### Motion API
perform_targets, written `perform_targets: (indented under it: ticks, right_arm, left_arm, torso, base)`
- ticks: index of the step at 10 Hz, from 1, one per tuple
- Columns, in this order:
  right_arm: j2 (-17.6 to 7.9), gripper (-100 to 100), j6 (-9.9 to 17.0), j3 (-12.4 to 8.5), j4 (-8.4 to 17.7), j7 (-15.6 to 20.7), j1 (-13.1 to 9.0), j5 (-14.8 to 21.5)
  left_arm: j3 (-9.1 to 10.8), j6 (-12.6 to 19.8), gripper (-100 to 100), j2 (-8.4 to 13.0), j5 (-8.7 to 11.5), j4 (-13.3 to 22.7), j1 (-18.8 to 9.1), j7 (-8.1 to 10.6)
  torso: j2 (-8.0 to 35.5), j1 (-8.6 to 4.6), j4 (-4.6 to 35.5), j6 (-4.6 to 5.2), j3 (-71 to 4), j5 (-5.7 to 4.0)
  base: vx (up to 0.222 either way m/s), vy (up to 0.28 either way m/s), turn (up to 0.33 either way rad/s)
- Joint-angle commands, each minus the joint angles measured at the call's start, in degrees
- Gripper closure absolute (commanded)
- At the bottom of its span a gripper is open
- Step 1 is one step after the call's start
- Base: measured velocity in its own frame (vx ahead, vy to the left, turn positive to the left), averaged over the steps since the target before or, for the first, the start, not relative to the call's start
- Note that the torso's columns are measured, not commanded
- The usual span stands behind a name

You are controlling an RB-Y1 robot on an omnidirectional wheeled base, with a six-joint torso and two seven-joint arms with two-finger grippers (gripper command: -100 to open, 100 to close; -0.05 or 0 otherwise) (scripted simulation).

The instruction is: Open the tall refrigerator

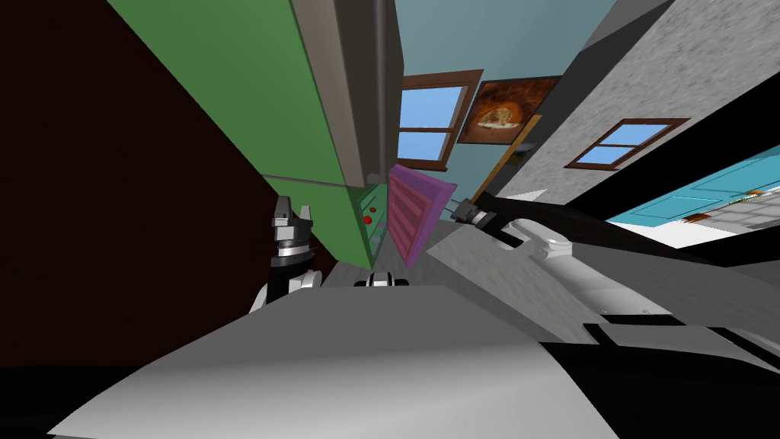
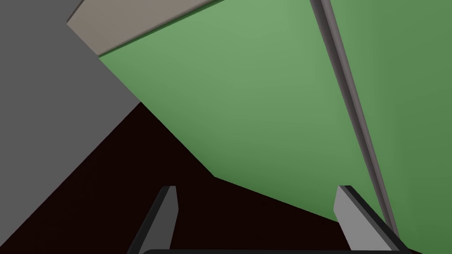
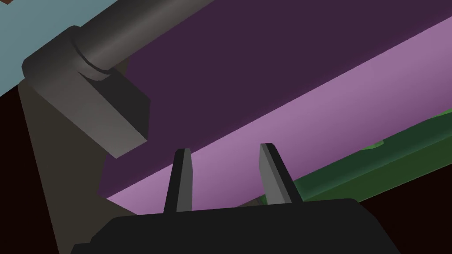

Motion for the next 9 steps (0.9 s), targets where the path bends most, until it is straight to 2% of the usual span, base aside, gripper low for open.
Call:
perform_targets:
  ticks: [1, 5, 8, 9]
  right_arm:
    - [0.2, -100, 0.1, -0.6, 0.2, 0.8, -1.8, 0.2]
    - [1.5, -100, 2.9, -2.3, 1.1, 5.3, -2.9, 3.0]
    - [1.5, -100, 2.9, -2.3, 1.1, 5.3, -2.9, 3.0]
    - [1.5, -100, 2.9, -2.3, 1.1, 5.3, -2.9, 3.0]
  left_arm:
    - [0.00, 0.0, 0, 0.0, 0.0, 0.0, 0.0, 0.00]
    - [0.00, 0.0, 0, 0.0, 0.0, 0.0, 0.0, 0.00]
    - [0.00, 0.0, 0, 0.0, 0.0, 0.0, 0.0, 0.00]
    - [0.00, 0.0, 0, 0.0, 0.0, 0.0, 0.0, 0.00]
  torso:
    - [-0.1, -0.09, 0.0, -0.08, 0.0, -0.04]
    - [-0.2, -0.05, -0.1, -0.10, -0.1, -0.02]
    - [-0.2, 0.12, 0.0, -0.39, -0.2, 0.12]
    - [-0.3, 0.02, -0.3, -0.26, -0.1, -0.15]
  base:
    - [0.008, 0.007, -0.003]
    - [0.027, 0.039, -0.047]
    - [0.016, -0.004, -0.007]
    - [0.003, -0.022, 0.019]
